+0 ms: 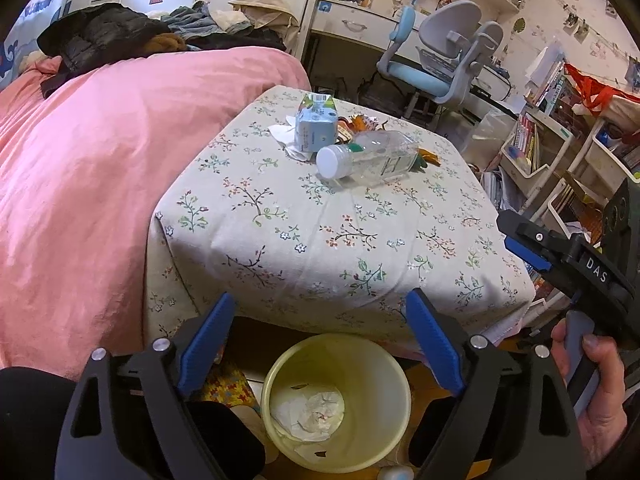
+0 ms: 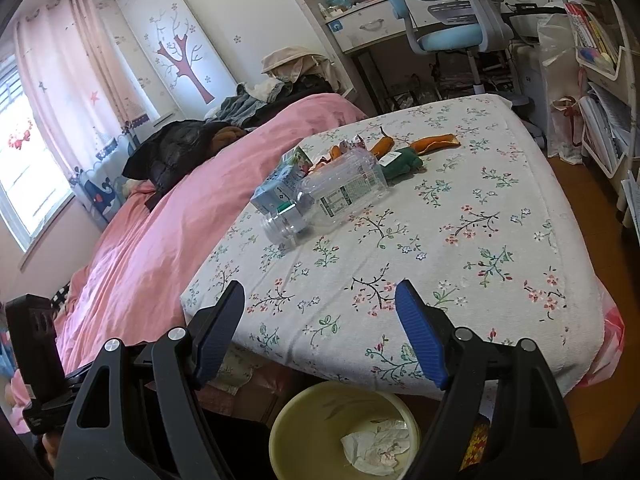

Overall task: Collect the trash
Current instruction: 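Raise both tools back toward the table trash, then grasp the blue juice carton with the left gripper while the right grasps an orange peel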

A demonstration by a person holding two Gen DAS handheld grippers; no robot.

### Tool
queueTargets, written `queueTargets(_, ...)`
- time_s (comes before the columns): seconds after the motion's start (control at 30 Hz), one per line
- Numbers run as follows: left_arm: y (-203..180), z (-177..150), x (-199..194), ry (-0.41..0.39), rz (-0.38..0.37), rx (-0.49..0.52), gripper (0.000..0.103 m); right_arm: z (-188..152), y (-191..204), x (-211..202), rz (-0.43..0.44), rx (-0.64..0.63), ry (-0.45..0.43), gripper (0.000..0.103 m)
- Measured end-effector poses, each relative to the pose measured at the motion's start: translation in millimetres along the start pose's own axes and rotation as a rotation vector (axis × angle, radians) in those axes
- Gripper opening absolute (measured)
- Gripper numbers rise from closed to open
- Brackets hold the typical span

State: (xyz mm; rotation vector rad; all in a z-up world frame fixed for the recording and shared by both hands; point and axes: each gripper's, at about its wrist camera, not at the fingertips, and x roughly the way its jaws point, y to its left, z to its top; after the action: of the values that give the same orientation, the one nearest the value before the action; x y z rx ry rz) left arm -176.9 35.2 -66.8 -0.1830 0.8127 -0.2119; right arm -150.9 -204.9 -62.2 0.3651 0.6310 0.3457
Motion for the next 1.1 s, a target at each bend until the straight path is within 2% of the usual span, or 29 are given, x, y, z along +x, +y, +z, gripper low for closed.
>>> queueTargets(0.2, 0.1, 18.2, -4.5, -0.028, -0.015, -0.024, 0.084, 17.0, -1.0, 1.2, -0.017, -0.011, -0.002, 0.074)
queueTargets(0.37, 5.0, 52.4, 7.5, -0.06, 0.022, -0.035, 0.084, 60.4, -5.0, 12.7, -0.11, -0.113, -0.015, 0.074)
queueTargets(0.47, 13.6, 79.8, 24.6, -0.078, 0.028, -0.078, 0.084, 85.0, -16.0, 28.7, -0.178, -0.172, -0.007, 0.074)
queueTargets(0.57, 14.5, 106.5, 45.2, -0.088, 0.026, -0.097, 0.084, 103.1, -34.6, 50.4, -0.228, -0.176, 0.017, 0.074)
queueTargets(0.73, 3.1, 148.1, 83.9, -0.082, 0.02, -0.068, 0.084, 129.0, -64.2, 87.9, -0.298, -0.192, 0.065, 0.074)
queueTargets(0.9, -5.9, 180.0, 134.8, -0.008, 0.037, -0.024, 0.084, 145.3, -88.1, 123.0, -0.391, -0.25, 0.106, 0.074)
queueTargets(1.1, -7.1, 188.6, 172.9, 0.087, 0.061, 0.008, 0.084, 153.2, -111.1, 165.8, -0.456, -0.342, 0.167, 0.074)
